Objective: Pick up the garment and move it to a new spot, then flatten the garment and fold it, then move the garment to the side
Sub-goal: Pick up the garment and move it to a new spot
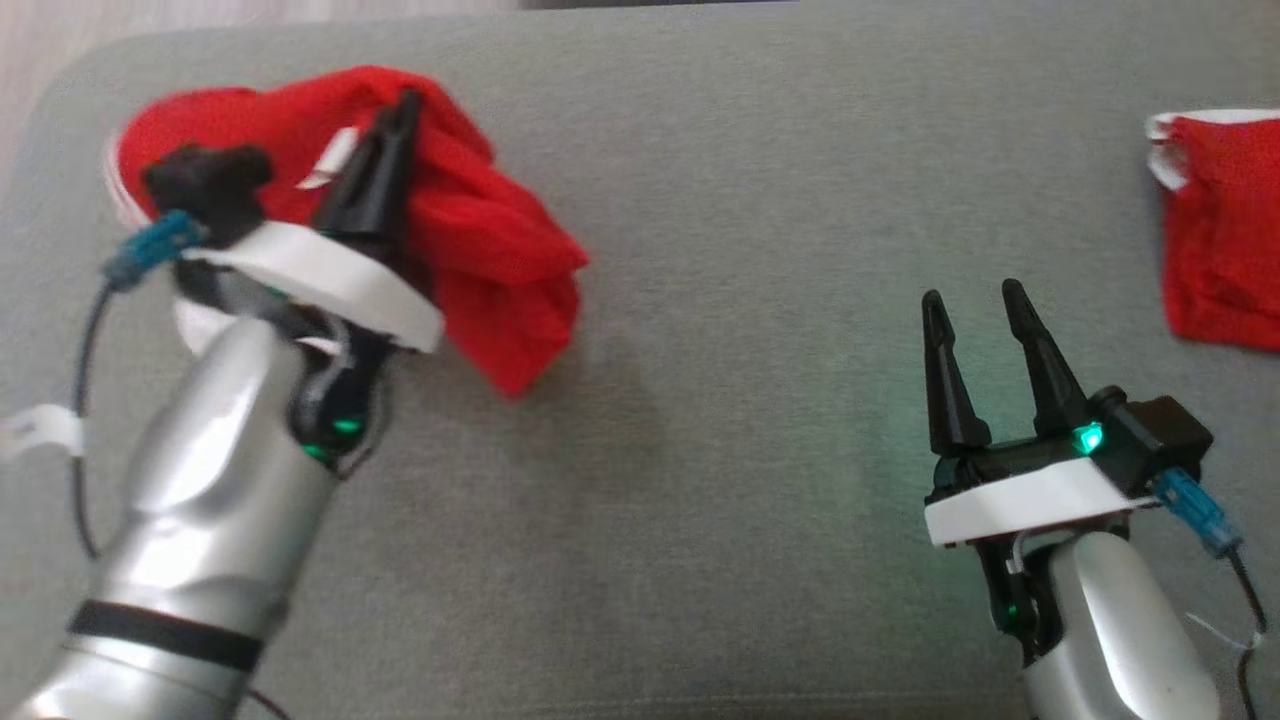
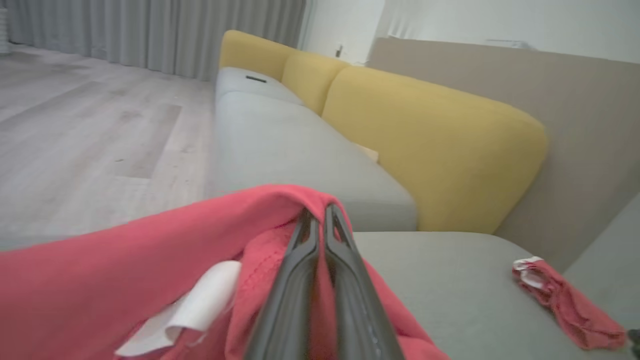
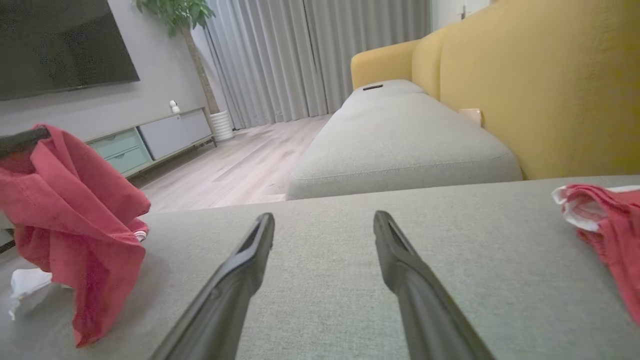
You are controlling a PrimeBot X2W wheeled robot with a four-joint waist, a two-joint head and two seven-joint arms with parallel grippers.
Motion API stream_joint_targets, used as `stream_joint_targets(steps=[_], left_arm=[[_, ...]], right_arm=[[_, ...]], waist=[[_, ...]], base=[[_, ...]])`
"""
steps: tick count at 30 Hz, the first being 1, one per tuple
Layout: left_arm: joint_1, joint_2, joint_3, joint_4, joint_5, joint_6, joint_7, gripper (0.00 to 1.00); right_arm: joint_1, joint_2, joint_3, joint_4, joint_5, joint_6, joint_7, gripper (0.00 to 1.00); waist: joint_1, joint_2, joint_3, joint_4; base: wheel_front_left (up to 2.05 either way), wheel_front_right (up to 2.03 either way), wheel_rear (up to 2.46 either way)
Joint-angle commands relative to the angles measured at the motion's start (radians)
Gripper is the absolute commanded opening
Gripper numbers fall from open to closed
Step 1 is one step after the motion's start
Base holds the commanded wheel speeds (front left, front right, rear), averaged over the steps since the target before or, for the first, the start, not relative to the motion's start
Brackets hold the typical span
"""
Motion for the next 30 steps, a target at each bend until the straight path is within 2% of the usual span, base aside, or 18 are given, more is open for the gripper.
stream_joint_targets(steps=[1, 6, 13, 19, 22, 23, 24, 30], left_arm=[[-0.032, 0.0, 0.036, -0.058, 0.018, 0.008, -0.012, 0.0], [-0.022, -0.083, 0.019, -0.091, 0.048, 0.031, -0.012, 0.0], [-0.056, -0.162, -0.002, -0.082, 0.084, 0.052, -0.012, 0.0], [-0.135, -0.199, -0.018, -0.052, 0.107, 0.066, -0.012, 0.0], [-0.169, -0.206, -0.055, 0.008, 0.09, 0.065, -0.004, 0.0], [-0.182, -0.206, -0.078, 0.033, 0.09, 0.062, 0.003, 0.92], [-0.193, -0.207, -0.098, 0.05, 0.086, 0.061, 0.002, 1.0], [-0.208, -0.207, -0.145, 0.128, 0.046, 0.077, -0.008, 1.0]], right_arm=[[-0.004, -0.002, 0.027, -0.023, 0.007, -0.001, -0.014, 1.0], [-0.011, -0.002, 0.04, -0.013, 0.022, -0.001, -0.019, 1.0], [-0.025, -0.002, 0.07, -0.005, 0.046, -0.001, -0.022, 1.0], [-0.052, -0.002, 0.092, -0.016, 0.069, -0.001, -0.022, 1.0], [-0.059, -0.002, 0.097, -0.018, 0.076, -0.001, -0.022, 1.0], [-0.06, -0.002, 0.097, -0.017, 0.077, -0.001, -0.022, 1.0], [-0.061, -0.002, 0.098, -0.016, 0.079, -0.001, -0.022, 1.0], [-0.059, -0.002, 0.08, -0.022, 0.082, -0.001, -0.022, 1.0]], waist=[[0.0, 0.0, -0.013, -0.038], [0.0, 0.0, -0.006, -0.094], [0.0, 0.0, 0.014, -0.17], [0.0, 0.0, 0.04, -0.238], [0.0, 0.0, 0.044, -0.262], [0.0, 0.0, 0.045, -0.266], [0.0, 0.0, 0.046, -0.27], [0.0, 0.0, 0.042, -0.253]], base=[[0.0, 0.0, 0.0], [0.0, 0.0, 0.0], [0.0, 0.0, 0.0], [0.0, 0.0, 0.0], [0.0, 0.0, 0.0], [0.0, 0.0, 0.0], [0.0, 0.0, 0.0], [0.0, 0.0, 0.0]])
